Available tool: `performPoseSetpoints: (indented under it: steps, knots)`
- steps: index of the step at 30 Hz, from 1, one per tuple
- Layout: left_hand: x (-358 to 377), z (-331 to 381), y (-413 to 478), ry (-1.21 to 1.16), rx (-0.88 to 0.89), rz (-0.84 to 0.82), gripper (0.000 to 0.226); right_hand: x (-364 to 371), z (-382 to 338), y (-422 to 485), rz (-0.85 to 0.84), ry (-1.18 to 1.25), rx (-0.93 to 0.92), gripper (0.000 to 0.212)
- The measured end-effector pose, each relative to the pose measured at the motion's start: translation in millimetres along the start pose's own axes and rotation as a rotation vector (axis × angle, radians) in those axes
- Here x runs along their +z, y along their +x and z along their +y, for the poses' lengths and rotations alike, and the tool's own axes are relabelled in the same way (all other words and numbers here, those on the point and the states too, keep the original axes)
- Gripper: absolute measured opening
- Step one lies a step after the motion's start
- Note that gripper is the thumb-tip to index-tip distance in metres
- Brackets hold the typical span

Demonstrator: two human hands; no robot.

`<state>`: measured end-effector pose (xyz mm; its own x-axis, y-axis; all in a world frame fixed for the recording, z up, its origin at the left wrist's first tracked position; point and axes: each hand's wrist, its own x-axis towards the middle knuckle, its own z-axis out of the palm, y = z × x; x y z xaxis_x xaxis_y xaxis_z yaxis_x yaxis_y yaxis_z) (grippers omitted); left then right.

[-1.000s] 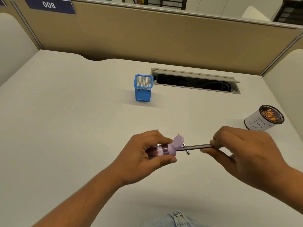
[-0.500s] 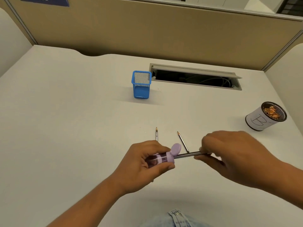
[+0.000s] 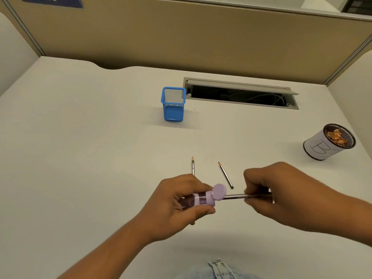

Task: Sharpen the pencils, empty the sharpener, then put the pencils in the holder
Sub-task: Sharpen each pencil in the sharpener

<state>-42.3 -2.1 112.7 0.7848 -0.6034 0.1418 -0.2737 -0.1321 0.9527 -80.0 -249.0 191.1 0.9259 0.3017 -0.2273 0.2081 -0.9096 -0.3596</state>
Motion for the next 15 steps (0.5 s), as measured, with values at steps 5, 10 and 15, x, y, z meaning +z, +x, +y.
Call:
performPoseSetpoints:
  steps: [5, 10, 15]
  knots:
    - [6, 7, 4, -0.142, -0.119, 0.029, 0.021, -12, 10, -1, 0.242, -0.555, -0.389, 0.026]
    - [5, 9, 7, -0.105, -0.022, 0.100, 0.022, -13, 0, -3, 0.247, -0.356, -0.243, 0.030]
    - [1, 6, 4, 0.170, 0.146, -0.005, 0.025, -12, -6, 3, -0.272, 0.542, 0.366, 0.030]
